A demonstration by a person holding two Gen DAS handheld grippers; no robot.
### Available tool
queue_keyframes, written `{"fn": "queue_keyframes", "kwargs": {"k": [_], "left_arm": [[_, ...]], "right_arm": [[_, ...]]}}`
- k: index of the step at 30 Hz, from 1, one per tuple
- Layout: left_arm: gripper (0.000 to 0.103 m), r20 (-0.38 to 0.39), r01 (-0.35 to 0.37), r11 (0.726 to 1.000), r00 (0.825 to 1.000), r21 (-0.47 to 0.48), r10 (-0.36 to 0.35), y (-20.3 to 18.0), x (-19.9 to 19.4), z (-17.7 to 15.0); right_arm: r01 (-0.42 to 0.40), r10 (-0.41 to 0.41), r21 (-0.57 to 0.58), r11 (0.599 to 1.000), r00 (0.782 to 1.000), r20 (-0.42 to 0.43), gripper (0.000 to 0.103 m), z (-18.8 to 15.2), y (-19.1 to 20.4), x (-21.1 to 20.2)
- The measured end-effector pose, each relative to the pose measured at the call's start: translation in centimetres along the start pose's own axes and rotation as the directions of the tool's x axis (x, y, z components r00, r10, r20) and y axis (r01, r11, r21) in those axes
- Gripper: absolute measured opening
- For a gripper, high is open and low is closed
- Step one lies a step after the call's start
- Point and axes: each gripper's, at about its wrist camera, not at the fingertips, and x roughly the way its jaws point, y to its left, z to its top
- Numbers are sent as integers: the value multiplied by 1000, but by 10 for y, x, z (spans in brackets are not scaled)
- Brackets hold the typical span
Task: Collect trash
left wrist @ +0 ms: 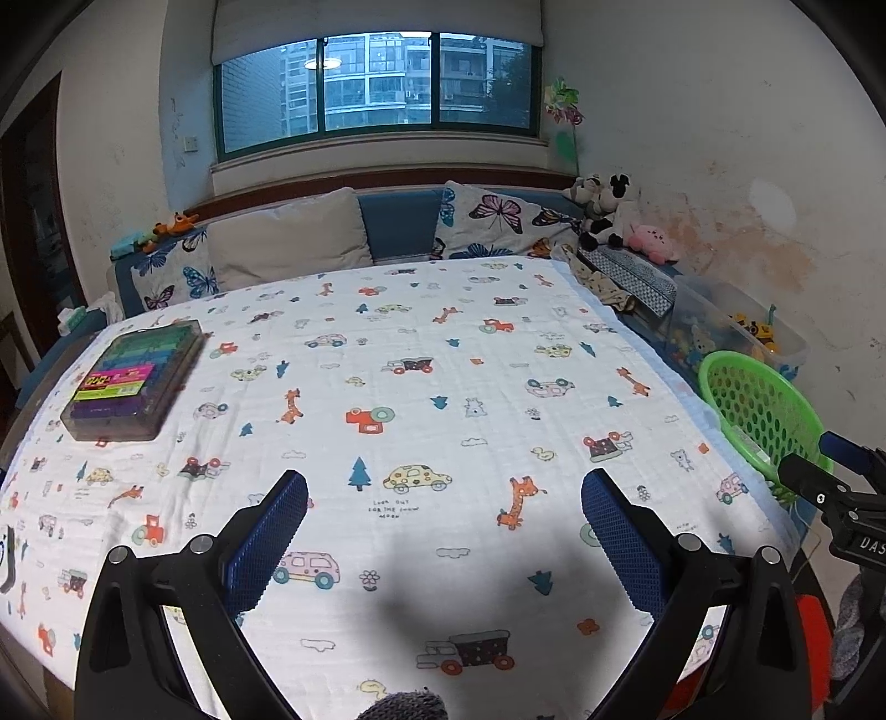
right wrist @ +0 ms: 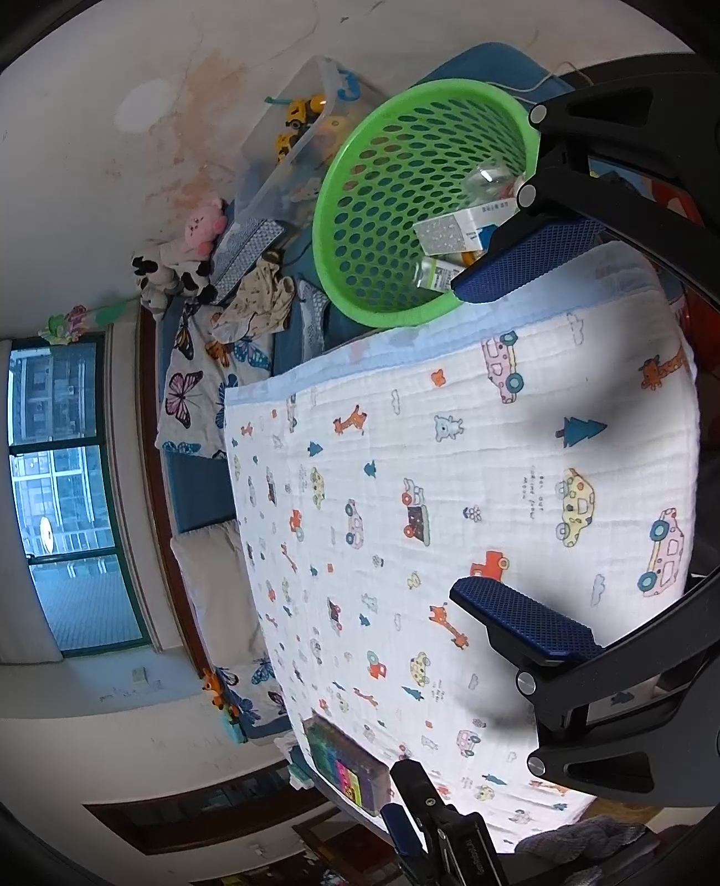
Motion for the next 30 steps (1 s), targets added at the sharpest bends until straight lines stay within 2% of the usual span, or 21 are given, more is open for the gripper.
{"fn": "queue_keyframes", "kwargs": {"k": [30], "left_arm": [[96, 3, -20, 1000, 1000, 2, 20, 2, -1, -2]], "right_arm": [[-9, 9, -1, 1000, 1000, -6, 98, -2, 5, 3]]}}
